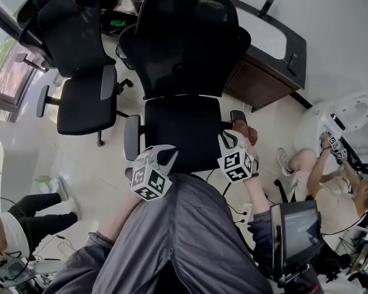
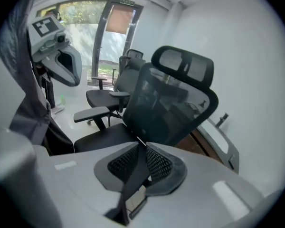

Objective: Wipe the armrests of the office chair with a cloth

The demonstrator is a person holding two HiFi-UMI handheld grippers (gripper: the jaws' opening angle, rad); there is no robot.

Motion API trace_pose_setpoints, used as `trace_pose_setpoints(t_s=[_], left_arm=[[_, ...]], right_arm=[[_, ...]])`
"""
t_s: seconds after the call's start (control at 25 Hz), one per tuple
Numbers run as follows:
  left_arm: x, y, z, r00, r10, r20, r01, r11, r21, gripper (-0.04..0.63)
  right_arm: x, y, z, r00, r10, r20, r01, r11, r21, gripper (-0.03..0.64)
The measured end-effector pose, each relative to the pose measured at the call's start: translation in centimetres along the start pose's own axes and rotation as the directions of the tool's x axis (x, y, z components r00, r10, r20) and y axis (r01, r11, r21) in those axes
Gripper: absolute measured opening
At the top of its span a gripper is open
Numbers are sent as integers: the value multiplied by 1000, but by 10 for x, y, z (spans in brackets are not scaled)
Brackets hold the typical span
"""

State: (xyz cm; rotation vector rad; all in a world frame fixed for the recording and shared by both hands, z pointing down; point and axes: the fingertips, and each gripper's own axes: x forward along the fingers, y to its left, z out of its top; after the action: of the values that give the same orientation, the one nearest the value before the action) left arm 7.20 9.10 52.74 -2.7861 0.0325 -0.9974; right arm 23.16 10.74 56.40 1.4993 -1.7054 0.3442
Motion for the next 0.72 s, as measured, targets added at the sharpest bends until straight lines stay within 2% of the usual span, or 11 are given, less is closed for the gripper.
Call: trace_pose_setpoints(t_s=[0.08,0.16,0.4,0.52,0.72], left_arm=[[-12,2,1,1000,13,27,-12,1000,-24,17],[-28,8,-4,998,35,46,-33,998,-48,17],[-91,30,-41,991,118,69,-110,988,-109,17],[-112,33,-53,989,127,75,-118,986,-121,17],[-133,31,-60,988,113,103,-101,988,-117,17]], right_arm=[[-9,16,29,999,5,50,-4,1000,-29,39],[-16,33,58,995,9,99,-3,998,-66,2],[-26,103,144,980,35,198,-5,989,-150,2],[-32,125,175,970,39,240,-8,992,-126,2],[-41,150,214,952,68,300,-66,998,-17,2]])
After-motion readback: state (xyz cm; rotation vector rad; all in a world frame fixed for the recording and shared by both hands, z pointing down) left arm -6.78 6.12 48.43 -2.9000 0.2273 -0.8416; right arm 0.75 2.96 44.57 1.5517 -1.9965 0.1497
